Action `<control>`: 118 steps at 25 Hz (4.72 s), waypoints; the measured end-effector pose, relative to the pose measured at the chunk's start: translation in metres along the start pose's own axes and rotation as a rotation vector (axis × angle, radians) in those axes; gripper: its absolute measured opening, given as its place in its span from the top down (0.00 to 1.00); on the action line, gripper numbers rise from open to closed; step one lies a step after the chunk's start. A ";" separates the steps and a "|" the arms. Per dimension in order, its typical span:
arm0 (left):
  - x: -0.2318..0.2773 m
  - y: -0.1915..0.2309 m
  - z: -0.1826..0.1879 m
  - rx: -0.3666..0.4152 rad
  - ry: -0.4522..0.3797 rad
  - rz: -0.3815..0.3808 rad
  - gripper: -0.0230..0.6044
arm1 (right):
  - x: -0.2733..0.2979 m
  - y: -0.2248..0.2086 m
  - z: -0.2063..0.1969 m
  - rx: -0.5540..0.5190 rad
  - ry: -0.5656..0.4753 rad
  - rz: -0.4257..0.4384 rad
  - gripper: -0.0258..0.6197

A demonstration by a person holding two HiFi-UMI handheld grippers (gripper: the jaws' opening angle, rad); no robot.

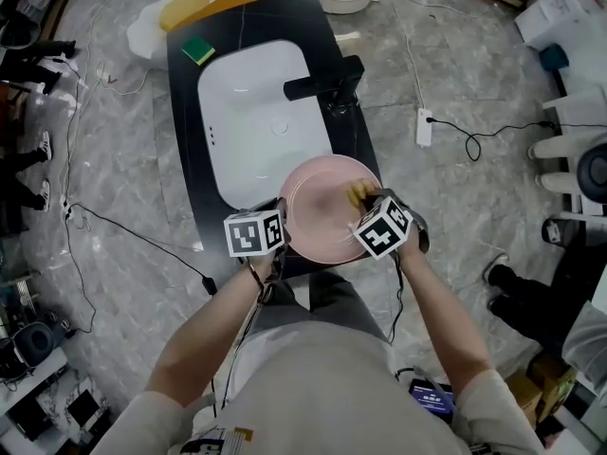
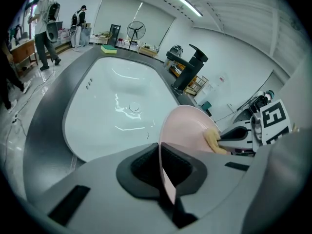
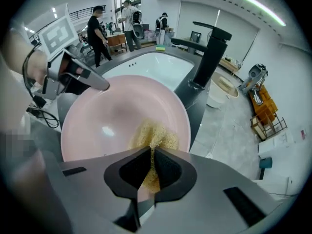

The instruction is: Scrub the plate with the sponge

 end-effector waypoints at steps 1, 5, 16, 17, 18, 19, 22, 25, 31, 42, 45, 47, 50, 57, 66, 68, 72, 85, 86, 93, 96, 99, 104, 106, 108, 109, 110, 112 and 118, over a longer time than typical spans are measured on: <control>-0.001 0.000 0.000 -0.005 -0.002 0.003 0.92 | -0.001 0.007 -0.004 -0.008 0.013 0.024 0.89; -0.001 -0.001 -0.001 -0.023 -0.008 0.003 0.92 | -0.006 0.043 -0.019 -0.054 0.050 0.161 0.89; -0.001 -0.004 -0.012 0.041 0.035 -0.012 0.92 | 0.003 0.130 0.024 -0.188 -0.024 0.381 0.89; -0.002 -0.003 -0.013 0.046 0.039 -0.017 0.92 | 0.004 0.129 0.031 -0.190 -0.031 0.388 0.89; -0.002 -0.003 -0.014 0.052 0.044 -0.025 0.92 | 0.005 0.127 0.037 -0.193 -0.037 0.390 0.89; -0.003 -0.003 -0.015 0.062 0.052 -0.035 0.92 | 0.005 0.124 0.044 -0.197 -0.042 0.388 0.89; -0.004 -0.004 -0.019 0.094 0.072 -0.060 0.92 | 0.005 0.108 0.065 -0.212 -0.063 0.364 0.89; -0.003 -0.004 -0.021 0.106 0.076 -0.059 0.92 | 0.007 0.090 0.079 -0.231 -0.055 0.345 0.89; -0.003 -0.004 -0.020 0.103 0.074 -0.059 0.92 | 0.006 0.052 0.083 -0.158 -0.075 0.258 0.89; -0.003 -0.003 -0.018 0.079 0.070 -0.044 0.92 | 0.000 0.015 0.008 -0.157 0.085 0.168 0.89; -0.002 -0.004 -0.017 0.061 0.063 -0.038 0.92 | -0.003 0.037 -0.013 -0.223 0.147 0.216 0.89; -0.002 -0.003 -0.015 0.052 0.058 -0.036 0.92 | -0.004 0.055 -0.021 -0.257 0.162 0.253 0.89; -0.002 -0.003 -0.015 0.043 0.053 -0.038 0.92 | -0.004 0.084 -0.024 -0.284 0.150 0.314 0.89; -0.005 -0.001 -0.020 0.021 0.056 -0.046 0.92 | 0.000 0.131 0.002 -0.287 0.061 0.449 0.89; -0.008 0.003 -0.025 0.068 0.083 -0.062 0.92 | 0.005 0.132 0.051 -0.313 -0.018 0.424 0.89; -0.008 0.006 -0.026 0.034 0.079 -0.073 0.92 | 0.007 0.120 0.061 -0.295 -0.023 0.415 0.89; -0.009 0.008 -0.027 0.000 0.070 -0.076 0.92 | 0.008 0.089 0.084 -0.274 -0.046 0.325 0.89; -0.012 0.007 -0.025 -0.028 0.054 -0.027 0.92 | 0.001 0.010 0.044 -0.063 -0.015 0.098 0.89; -0.012 0.008 -0.025 -0.027 0.054 -0.024 0.92 | 0.001 0.010 0.037 -0.068 0.002 0.095 0.89; -0.011 0.007 -0.024 -0.025 0.043 -0.007 0.92 | -0.005 0.047 -0.011 -0.124 0.088 0.147 0.89; -0.010 0.007 -0.022 -0.031 0.038 -0.005 0.92 | -0.006 0.085 -0.017 -0.179 0.083 0.192 0.89; -0.011 0.007 -0.022 -0.031 0.041 -0.010 0.92 | -0.008 0.124 -0.011 -0.222 0.044 0.267 0.89; -0.013 0.006 -0.025 -0.014 0.054 -0.016 0.92 | -0.004 0.152 0.018 -0.253 -0.019 0.325 0.89; -0.013 0.007 -0.026 -0.003 0.059 -0.022 0.92 | -0.002 0.153 0.031 -0.255 -0.042 0.342 0.89; -0.014 0.009 -0.027 0.005 0.063 -0.030 0.92 | 0.001 0.149 0.046 -0.246 -0.064 0.336 0.89; -0.015 0.010 -0.027 0.002 0.064 -0.034 0.92 | 0.003 0.145 0.051 -0.235 -0.072 0.333 0.89; -0.015 0.012 -0.028 -0.008 0.065 -0.040 0.92 | 0.004 0.140 0.056 -0.222 -0.079 0.336 0.89; -0.015 0.014 -0.030 -0.032 0.066 -0.060 0.92 | 0.003 0.129 0.063 -0.203 -0.090 0.344 0.89; -0.018 0.019 -0.029 -0.009 0.092 -0.084 0.92 | 0.009 0.088 0.073 -0.120 -0.121 0.279 0.89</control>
Point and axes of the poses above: the fingertips, and each gripper's own axes: x forward along the fingers, y to its left, z out of its top, the point moved 7 cm from there along -x, backward along the fingers, and after that the axes turned 13 degrees about y, right-handed, at the moved point
